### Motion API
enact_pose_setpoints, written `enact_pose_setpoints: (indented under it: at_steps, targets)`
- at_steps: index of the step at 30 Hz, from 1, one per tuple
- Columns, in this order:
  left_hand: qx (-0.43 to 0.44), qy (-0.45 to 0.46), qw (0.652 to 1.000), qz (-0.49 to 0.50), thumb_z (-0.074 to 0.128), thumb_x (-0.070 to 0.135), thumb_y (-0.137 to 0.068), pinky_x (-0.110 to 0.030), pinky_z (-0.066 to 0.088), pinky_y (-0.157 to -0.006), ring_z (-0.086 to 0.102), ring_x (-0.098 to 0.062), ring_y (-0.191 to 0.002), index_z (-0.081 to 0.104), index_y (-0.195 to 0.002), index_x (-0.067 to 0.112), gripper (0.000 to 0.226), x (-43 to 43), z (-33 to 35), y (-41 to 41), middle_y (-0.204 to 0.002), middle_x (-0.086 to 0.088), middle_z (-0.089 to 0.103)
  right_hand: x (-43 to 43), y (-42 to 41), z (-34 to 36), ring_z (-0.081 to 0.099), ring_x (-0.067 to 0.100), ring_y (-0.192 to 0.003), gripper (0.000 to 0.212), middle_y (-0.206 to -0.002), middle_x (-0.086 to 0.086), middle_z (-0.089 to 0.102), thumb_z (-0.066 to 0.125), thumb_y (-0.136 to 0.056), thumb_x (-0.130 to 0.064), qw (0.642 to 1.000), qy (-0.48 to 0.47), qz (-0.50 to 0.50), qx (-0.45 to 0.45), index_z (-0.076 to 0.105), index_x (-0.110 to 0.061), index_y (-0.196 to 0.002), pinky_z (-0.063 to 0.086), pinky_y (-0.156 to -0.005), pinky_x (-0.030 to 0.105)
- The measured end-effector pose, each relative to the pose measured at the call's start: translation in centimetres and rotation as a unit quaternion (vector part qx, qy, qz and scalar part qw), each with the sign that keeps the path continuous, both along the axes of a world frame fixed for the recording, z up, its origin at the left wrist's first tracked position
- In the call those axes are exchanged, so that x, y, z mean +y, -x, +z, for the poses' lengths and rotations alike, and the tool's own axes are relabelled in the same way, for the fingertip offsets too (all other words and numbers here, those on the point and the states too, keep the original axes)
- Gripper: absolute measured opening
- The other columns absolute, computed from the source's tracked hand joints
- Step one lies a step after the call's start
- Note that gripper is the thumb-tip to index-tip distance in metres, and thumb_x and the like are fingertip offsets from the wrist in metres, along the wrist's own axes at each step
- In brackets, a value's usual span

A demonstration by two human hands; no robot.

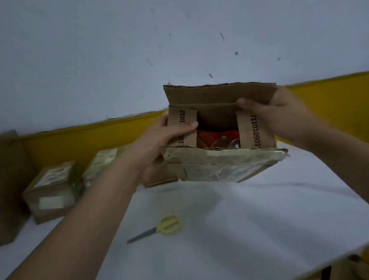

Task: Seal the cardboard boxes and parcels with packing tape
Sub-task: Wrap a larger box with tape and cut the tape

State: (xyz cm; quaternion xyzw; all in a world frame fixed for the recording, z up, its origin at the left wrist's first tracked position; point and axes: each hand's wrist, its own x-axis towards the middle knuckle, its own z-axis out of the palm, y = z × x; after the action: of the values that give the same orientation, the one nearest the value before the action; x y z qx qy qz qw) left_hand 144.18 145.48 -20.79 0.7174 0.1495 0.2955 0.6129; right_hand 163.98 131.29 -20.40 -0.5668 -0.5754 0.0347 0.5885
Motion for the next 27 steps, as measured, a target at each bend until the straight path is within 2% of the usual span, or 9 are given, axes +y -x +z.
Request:
enact_pose_setpoints:
  at_steps: [3,7,11,13,15,19,21,23,27]
  targets:
    - [-0.024,0.000,0.998,0.053,0.069,0.029,-0.084,-0.026,0.056,-0.069,0.072,-0.013,-0.084,0.053,-0.132,0.017,0.052,1.2,0.4,4.5,-0.098,0.000,0.074,3.4,3.7,0.2,0.068,-0.007,-0.087,0.014,-0.093,-0.019,0.073,0.062,-0.095,-0.026,0.998,-0.004,0.057,0.016,0.068,-0.038,-0.098,0.051,-0.075,0.009]
    - [-0.060,-0.025,0.982,0.175,0.054,0.032,-0.099,-0.027,0.057,-0.072,0.071,-0.012,-0.088,0.055,-0.129,0.021,0.031,2.7,0.1,10.6,-0.104,0.001,0.074,8.5,9.1,-0.3,0.065,-0.013,-0.073,0.011,-0.083,-0.023,0.070,0.063,-0.094,-0.028,0.993,0.011,0.116,0.019,0.067,-0.038,-0.092,0.047,-0.063,0.005]
    - [-0.057,-0.101,0.944,0.310,0.050,0.037,-0.103,-0.042,0.054,-0.094,0.067,-0.022,-0.106,0.063,-0.115,0.034,0.019,3.3,-1.3,17.4,-0.116,-0.002,0.071,12.8,14.7,-1.4,0.067,-0.009,-0.080,0.009,-0.085,-0.021,0.073,0.063,-0.094,-0.029,0.979,0.029,0.199,0.013,0.070,-0.035,-0.092,0.049,-0.068,0.008]
    - [-0.052,-0.196,0.903,0.378,0.050,0.033,-0.103,-0.029,0.051,-0.093,0.066,-0.008,-0.103,0.065,-0.105,0.039,0.016,3.0,-2.4,20.2,-0.106,0.009,0.071,14.8,17.0,-2.5,0.067,-0.006,-0.080,0.009,-0.086,-0.017,0.073,0.063,-0.094,-0.031,0.972,0.034,0.231,0.007,0.070,-0.034,-0.090,0.050,-0.071,0.011]
    - [-0.025,-0.299,0.846,0.440,0.046,0.024,-0.105,-0.014,0.047,-0.083,0.062,0.002,-0.097,0.063,-0.107,0.030,0.018,2.8,-4.1,22.4,-0.103,0.013,0.068,16.6,18.9,-3.9,0.066,-0.004,-0.086,0.009,-0.094,-0.015,0.073,0.063,-0.093,-0.031,0.967,0.046,0.252,-0.005,0.072,-0.033,-0.094,0.050,-0.076,0.014]
    - [0.026,-0.380,0.774,0.506,0.042,0.021,-0.106,-0.016,0.044,-0.084,0.057,0.002,-0.101,0.061,-0.110,0.015,0.020,3.8,-10.0,24.8,-0.107,0.000,0.063,19.7,21.1,-8.3,0.053,-0.003,-0.116,0.033,-0.127,-0.014,0.060,0.061,-0.094,-0.026,0.950,0.073,0.294,-0.077,0.066,-0.026,-0.126,0.044,-0.098,0.015]
    - [0.034,-0.377,0.774,0.507,0.042,0.017,-0.105,-0.013,0.040,-0.097,0.052,0.006,-0.116,0.062,-0.116,0.012,0.023,4.5,-13.1,25.6,-0.120,-0.003,0.062,20.7,21.6,-11.1,0.047,-0.004,-0.117,0.039,-0.128,-0.014,0.055,0.062,-0.095,-0.023,0.947,0.096,0.283,-0.116,0.060,-0.024,-0.133,0.037,-0.100,0.007]
    - [0.050,-0.372,0.786,0.491,0.042,0.012,-0.103,-0.019,0.035,-0.110,0.044,0.001,-0.133,0.061,-0.123,0.011,0.027,5.1,-15.5,26.2,-0.135,-0.003,0.057,21.4,21.4,-13.7,0.041,-0.007,-0.121,0.045,-0.134,-0.013,0.051,0.064,-0.094,-0.020,0.943,0.111,0.280,-0.140,0.055,-0.022,-0.138,0.029,-0.097,-0.002]
    - [0.125,-0.379,0.807,0.436,0.048,-0.002,-0.098,-0.027,0.029,-0.119,0.034,-0.006,-0.143,0.057,-0.132,0.017,0.040,5.8,-18.1,27.2,-0.146,0.002,0.049,21.7,19.8,-16.3,0.032,-0.009,-0.129,0.055,-0.145,-0.014,0.039,0.065,-0.093,-0.017,0.934,0.120,0.271,-0.198,0.047,-0.021,-0.145,0.023,-0.101,-0.002]
